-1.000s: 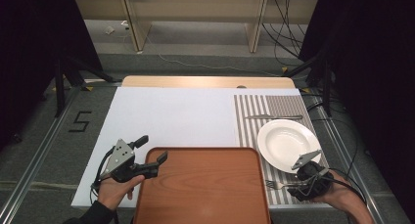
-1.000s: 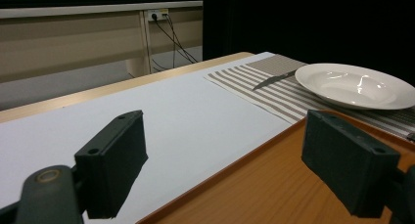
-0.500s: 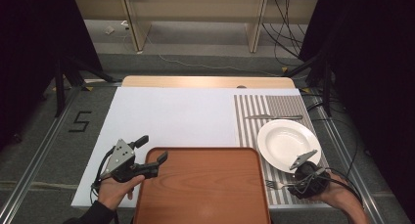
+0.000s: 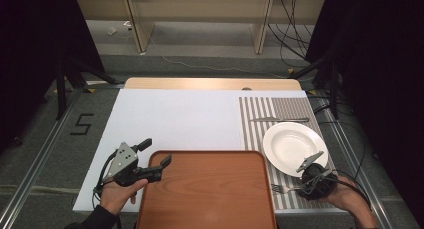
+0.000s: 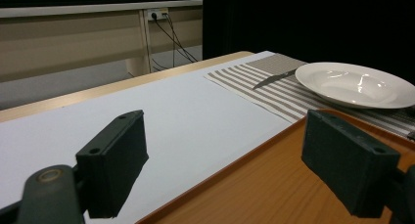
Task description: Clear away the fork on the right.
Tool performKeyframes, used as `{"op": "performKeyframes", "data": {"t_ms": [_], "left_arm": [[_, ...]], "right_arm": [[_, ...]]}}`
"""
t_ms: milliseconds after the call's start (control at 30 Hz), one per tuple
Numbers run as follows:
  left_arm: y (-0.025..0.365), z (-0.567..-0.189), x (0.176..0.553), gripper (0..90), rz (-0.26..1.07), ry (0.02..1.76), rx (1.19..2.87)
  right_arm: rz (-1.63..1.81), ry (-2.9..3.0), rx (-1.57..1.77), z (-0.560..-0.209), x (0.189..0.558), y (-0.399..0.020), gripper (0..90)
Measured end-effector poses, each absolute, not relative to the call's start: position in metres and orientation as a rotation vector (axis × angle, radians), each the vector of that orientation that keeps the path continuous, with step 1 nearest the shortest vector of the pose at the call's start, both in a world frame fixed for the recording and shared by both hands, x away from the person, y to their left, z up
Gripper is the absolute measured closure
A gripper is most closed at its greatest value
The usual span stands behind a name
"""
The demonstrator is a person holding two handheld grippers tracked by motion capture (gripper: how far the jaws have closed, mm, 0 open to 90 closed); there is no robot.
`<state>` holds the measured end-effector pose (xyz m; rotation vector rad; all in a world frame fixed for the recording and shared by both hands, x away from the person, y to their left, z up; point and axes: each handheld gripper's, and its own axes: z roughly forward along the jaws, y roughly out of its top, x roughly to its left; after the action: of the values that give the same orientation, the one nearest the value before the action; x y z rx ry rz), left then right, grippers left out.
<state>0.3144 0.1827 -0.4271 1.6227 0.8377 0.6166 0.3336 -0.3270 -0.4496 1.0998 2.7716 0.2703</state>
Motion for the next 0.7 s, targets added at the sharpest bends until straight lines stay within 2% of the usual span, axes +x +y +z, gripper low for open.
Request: {"op": "performKeyframes", "data": {"t_ms": [300, 700], "left_arm": [[0.183, -0.427, 0.314, 16.4, 0.617, 0.838, 1.623], [0.183, -0.427, 0.314, 16.5, 0.618, 0.838, 1.624]], "right_arm": [[0.229, 2.802, 1.055, -0.449, 0.334, -0.322, 64.8], [0.201, 2.856, 0.952, -0.449, 0.331, -0.315, 81.3]]}}
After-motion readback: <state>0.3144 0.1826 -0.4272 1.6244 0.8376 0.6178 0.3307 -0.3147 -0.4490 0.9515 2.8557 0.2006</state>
